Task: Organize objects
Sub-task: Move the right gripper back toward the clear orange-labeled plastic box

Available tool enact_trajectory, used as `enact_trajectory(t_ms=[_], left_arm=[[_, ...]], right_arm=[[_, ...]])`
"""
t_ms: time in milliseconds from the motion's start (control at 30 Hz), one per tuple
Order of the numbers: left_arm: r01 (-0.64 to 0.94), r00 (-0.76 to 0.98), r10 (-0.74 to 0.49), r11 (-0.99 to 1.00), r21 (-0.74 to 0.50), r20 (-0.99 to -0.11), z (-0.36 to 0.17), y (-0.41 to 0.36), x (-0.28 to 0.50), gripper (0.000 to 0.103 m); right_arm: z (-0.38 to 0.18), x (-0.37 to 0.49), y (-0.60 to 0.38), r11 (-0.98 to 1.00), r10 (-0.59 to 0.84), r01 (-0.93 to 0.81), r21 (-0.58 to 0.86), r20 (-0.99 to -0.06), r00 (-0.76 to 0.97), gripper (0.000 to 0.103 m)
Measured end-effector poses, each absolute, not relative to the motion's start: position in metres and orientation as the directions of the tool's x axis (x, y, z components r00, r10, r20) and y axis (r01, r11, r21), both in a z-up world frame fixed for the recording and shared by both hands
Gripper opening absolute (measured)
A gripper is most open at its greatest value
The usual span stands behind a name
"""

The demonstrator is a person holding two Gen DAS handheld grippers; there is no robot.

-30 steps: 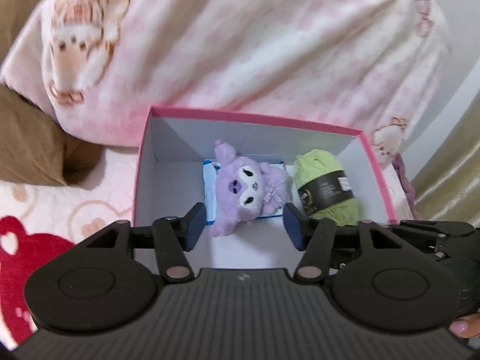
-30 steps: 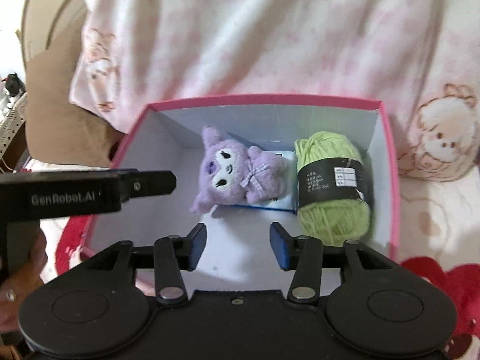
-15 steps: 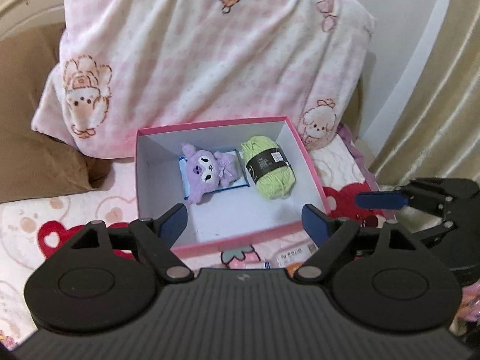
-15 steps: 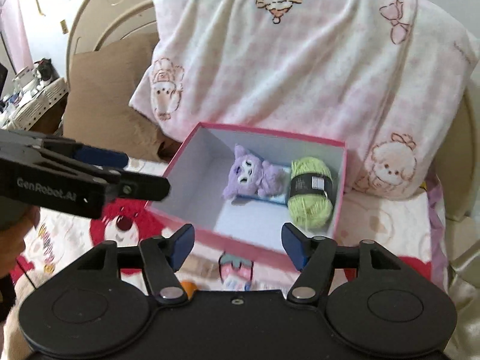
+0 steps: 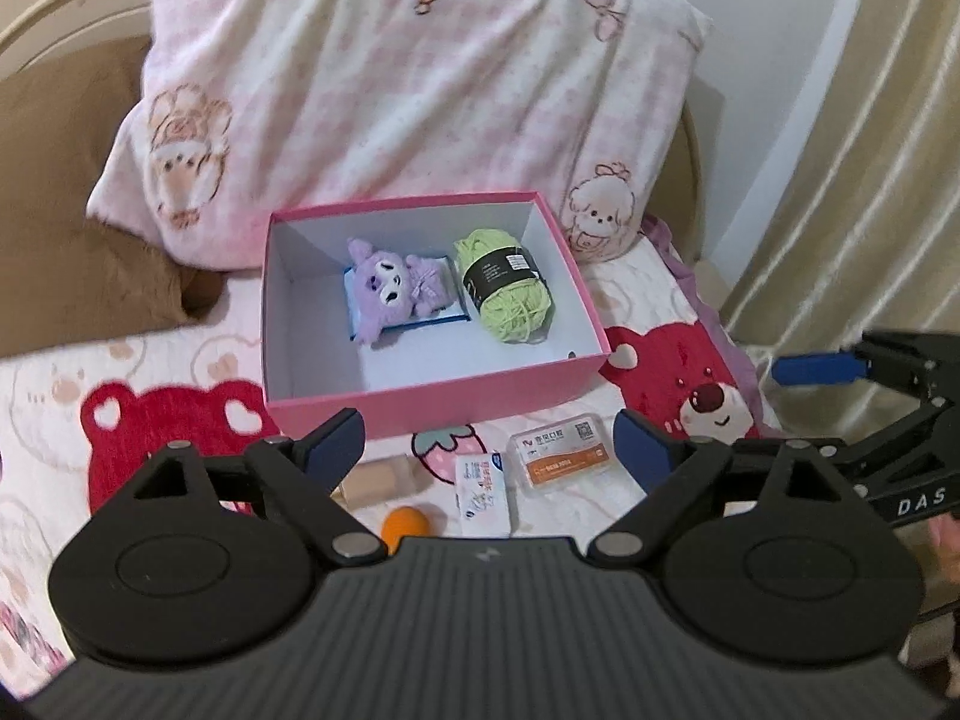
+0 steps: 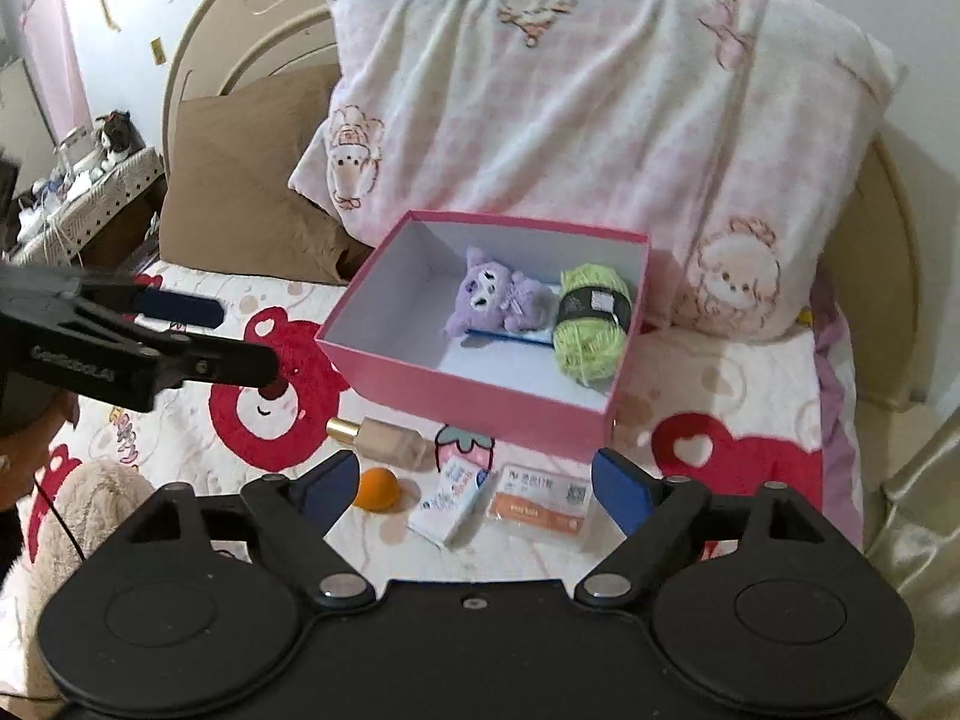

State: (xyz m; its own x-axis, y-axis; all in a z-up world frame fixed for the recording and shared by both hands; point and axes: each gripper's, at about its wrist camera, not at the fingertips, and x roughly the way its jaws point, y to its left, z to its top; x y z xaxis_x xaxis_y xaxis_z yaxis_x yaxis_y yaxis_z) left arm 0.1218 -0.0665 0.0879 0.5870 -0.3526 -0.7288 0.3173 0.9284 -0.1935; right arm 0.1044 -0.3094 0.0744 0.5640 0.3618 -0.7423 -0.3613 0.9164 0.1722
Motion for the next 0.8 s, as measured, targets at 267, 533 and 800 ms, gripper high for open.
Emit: enact_trajectory(t_ms=[267, 533, 800], left_arm=[[0.304, 0.529, -0.4, 0.913, -0.273, -0.749, 0.043, -0.072, 0.126, 0.09], [0.269, 0.51, -0.408, 0.912, -0.31, -0.757, -0.004, -0.082, 0.156, 0.087], [0.212, 0.486, -0.457, 0.889, -0.407, -0.745, -0.045, -0.084, 0.181, 0.079]], right_arm=[[0.039, 0.119, -0.333, 0.918, 0.395, -0.26, 0.301, -0.76, 0.515, 0.088], [0.006, 0.142, -0.311, 0.923, 0.353, -0.322, 0.208, -0.79, 0.501, 0.088], [-0.029, 0.159, -0.287, 0.898, 0.341, -0.42, 0.13, -0.81, 0.477, 0.088]])
